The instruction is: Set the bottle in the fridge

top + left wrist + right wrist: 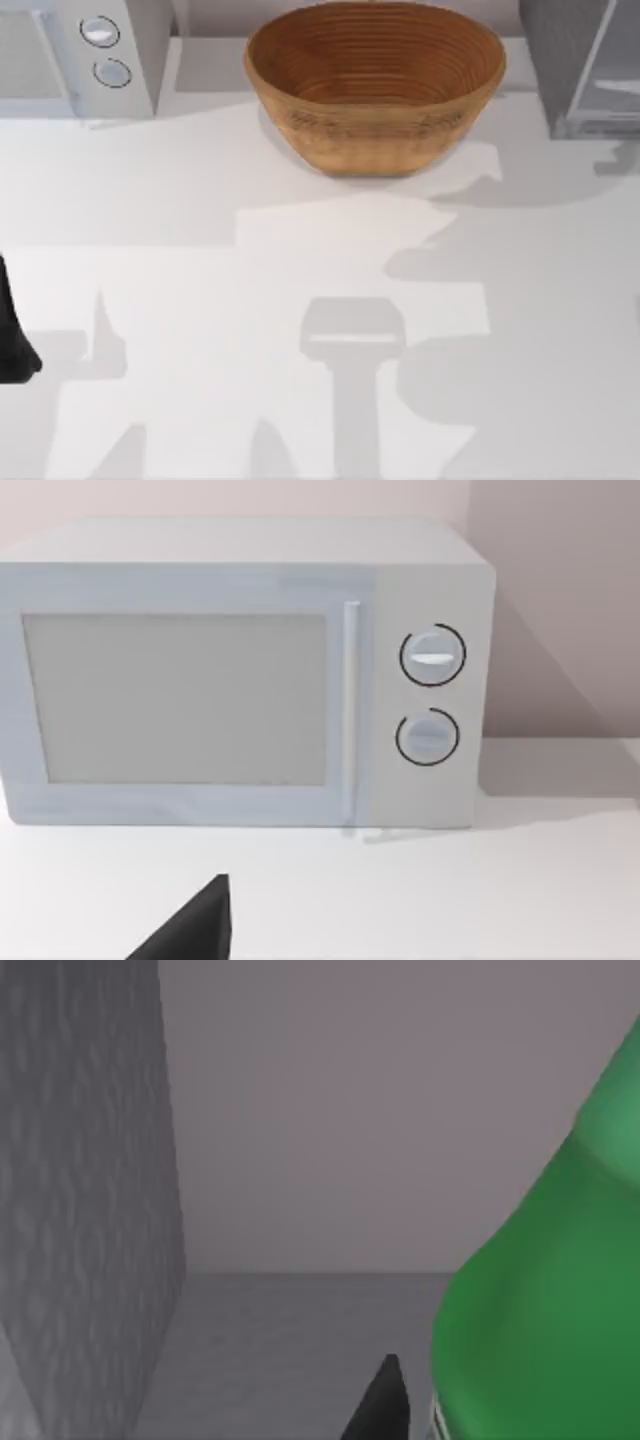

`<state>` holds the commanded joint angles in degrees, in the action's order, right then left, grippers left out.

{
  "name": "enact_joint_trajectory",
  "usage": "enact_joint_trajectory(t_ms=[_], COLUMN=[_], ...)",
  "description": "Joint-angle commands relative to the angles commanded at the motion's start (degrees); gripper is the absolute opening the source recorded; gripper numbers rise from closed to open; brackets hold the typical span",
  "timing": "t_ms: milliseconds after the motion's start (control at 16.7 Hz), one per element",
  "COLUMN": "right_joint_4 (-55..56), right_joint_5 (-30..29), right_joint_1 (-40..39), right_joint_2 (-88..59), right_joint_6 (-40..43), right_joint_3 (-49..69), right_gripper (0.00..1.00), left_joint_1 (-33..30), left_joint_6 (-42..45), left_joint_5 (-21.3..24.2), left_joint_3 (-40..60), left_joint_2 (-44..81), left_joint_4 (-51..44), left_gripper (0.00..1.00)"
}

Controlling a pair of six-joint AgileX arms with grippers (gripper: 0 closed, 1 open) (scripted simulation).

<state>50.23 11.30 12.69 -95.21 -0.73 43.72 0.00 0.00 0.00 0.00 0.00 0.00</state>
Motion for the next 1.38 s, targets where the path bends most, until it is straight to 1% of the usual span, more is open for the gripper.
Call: enact_joint_trajectory(t_ms=[180, 300, 540, 840, 960, 1080, 1380], right_joint_4=[7.44, 11.14, 14.47, 14.2, 12.86, 10.89, 5.19], right_joint_5=[1.71, 2.57, 3.36, 3.29, 3.0, 2.55, 1.36], right_joint_1=[1.75, 2.6, 3.35, 3.03, 2.75, 2.34, 1.26], right_joint_2=[-13.98, -20.31, -25.67, -25.78, -27.53, -30.15, -36.52], right_joint_6=[-0.09, -0.11, -0.11, -0.19, -0.16, -0.14, -0.11], right_joint_3=[6.49, 9.71, 12.62, 12.44, 14.4, 18.65, 33.77], right_gripper=[0.01, 0.01, 0.01, 0.01, 0.01, 0.01, 0.01], left_joint_1=[0.0, 0.0, 0.0, 0.0, 0.0, 0.0, 0.0], left_joint_6=[0.0, 0.0, 0.0, 0.0, 0.0, 0.0, 0.0], left_joint_5=[0.0, 0.0, 0.0, 0.0, 0.0, 0.0, 0.0], left_joint_3=[0.0, 0.0, 0.0, 0.0, 0.0, 0.0, 0.0], left_joint_2=[0.0, 0.0, 0.0, 0.0, 0.0, 0.0, 0.0], left_joint_4=[0.0, 0.0, 0.0, 0.0, 0.0, 0.0, 0.0], left_gripper=[1.0, 1.0, 1.0, 1.0, 1.0, 1.0, 1.0])
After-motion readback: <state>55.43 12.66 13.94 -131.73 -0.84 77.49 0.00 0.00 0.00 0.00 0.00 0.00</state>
